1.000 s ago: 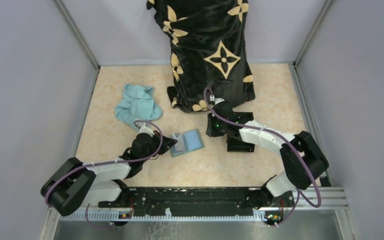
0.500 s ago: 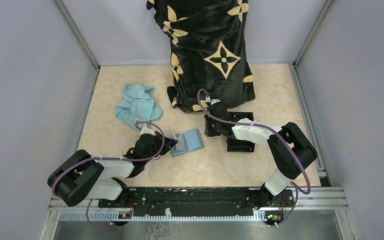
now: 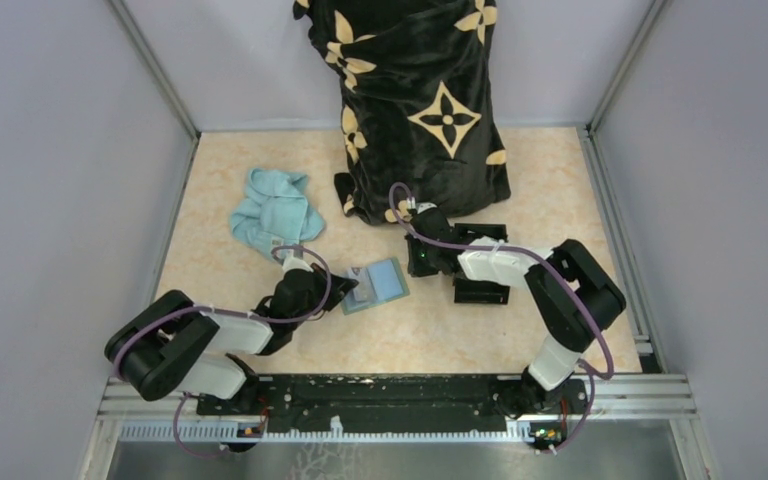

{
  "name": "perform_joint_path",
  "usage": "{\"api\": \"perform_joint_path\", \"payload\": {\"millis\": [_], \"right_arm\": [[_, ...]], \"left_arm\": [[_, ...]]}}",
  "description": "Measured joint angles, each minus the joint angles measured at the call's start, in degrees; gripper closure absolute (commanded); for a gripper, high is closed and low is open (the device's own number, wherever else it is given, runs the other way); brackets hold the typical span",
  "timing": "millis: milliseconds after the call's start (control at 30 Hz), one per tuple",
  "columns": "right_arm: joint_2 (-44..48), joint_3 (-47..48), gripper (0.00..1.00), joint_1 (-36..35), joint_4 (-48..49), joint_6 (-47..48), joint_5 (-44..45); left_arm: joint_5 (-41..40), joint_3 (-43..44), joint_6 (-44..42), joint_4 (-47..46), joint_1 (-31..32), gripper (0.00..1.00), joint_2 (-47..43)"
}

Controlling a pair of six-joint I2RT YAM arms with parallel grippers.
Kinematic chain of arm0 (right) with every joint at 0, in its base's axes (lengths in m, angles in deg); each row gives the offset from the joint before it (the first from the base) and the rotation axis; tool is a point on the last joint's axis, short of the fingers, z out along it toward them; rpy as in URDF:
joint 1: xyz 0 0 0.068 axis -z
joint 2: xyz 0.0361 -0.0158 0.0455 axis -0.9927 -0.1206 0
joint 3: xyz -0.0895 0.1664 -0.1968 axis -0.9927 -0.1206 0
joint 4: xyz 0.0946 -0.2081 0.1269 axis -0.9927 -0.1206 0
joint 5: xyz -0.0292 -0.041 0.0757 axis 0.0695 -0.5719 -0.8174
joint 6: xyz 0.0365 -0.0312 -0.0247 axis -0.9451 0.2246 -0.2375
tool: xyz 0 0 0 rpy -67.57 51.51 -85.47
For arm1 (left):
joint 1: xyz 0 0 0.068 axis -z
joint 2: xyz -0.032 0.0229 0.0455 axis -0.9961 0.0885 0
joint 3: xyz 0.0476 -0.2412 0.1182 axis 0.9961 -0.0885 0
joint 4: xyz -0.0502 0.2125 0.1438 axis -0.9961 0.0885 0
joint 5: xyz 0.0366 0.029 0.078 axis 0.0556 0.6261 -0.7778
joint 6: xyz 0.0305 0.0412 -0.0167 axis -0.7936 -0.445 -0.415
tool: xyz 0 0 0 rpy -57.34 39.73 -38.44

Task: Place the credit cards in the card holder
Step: Insert the credit card into the card holder.

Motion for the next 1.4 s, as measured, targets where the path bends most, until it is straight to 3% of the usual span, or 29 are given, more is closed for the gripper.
{"api": "perform_joint_path", "payload": {"millis": [733,1400], "right_arm": [[-2.6,0.0,0.88,-0.8,2.2,0.0,0.4],[-2.7,0.0,0.89,-1.6,2.7,0.0,1.1]], "left_arm": [[-0.2,-1.6,5.2,-10.6,1.0,1.0,7.3],[-6.4,-1.5,7.3,-12.0,5.0,1.0,9.8]]}}
